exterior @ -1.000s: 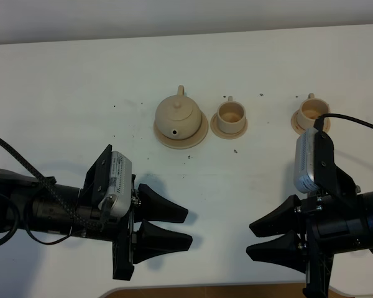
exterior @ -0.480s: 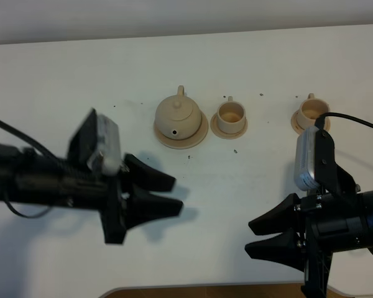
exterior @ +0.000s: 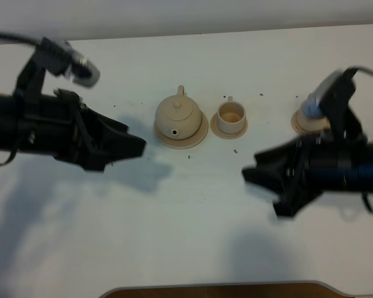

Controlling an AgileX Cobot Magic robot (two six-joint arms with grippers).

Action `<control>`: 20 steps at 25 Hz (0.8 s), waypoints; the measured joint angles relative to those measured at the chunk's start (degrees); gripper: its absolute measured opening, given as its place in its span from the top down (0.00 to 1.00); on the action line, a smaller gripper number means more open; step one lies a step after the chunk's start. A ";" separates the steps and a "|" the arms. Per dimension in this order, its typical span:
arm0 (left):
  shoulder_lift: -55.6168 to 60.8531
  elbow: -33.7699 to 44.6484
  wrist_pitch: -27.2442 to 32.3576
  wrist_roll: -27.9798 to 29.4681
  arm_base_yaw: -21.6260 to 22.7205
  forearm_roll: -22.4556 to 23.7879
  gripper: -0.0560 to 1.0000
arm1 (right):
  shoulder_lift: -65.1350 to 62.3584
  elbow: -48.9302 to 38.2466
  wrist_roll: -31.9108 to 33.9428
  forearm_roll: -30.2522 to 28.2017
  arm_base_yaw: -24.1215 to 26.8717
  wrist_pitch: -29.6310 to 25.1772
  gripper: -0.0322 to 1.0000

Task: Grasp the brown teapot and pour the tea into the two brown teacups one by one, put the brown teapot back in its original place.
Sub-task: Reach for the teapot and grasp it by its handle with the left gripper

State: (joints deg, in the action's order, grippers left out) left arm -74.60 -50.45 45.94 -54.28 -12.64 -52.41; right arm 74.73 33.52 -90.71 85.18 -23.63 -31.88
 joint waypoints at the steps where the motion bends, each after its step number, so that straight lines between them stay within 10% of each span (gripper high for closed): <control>1: 0.00 -1.40 -0.18 4.18 0.00 2.88 0.51 | 0.00 1.83 4.59 -3.87 0.00 1.35 0.61; 6: -0.36 -7.74 0.61 21.36 0.00 16.46 0.52 | 0.07 11.23 32.65 -30.49 0.00 0.70 0.61; 12: -5.44 -14.87 3.84 33.55 0.00 27.46 0.52 | -0.10 21.39 70.38 -66.77 -0.15 -13.81 0.61; 20: -18.43 -23.89 5.45 34.93 0.00 27.99 0.52 | -7.18 22.29 87.01 -84.82 -4.41 -27.51 0.61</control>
State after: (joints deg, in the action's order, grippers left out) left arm -93.03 -74.33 51.39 -19.35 -12.64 -24.41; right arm 67.55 55.81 -3.70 0.35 -28.03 -59.39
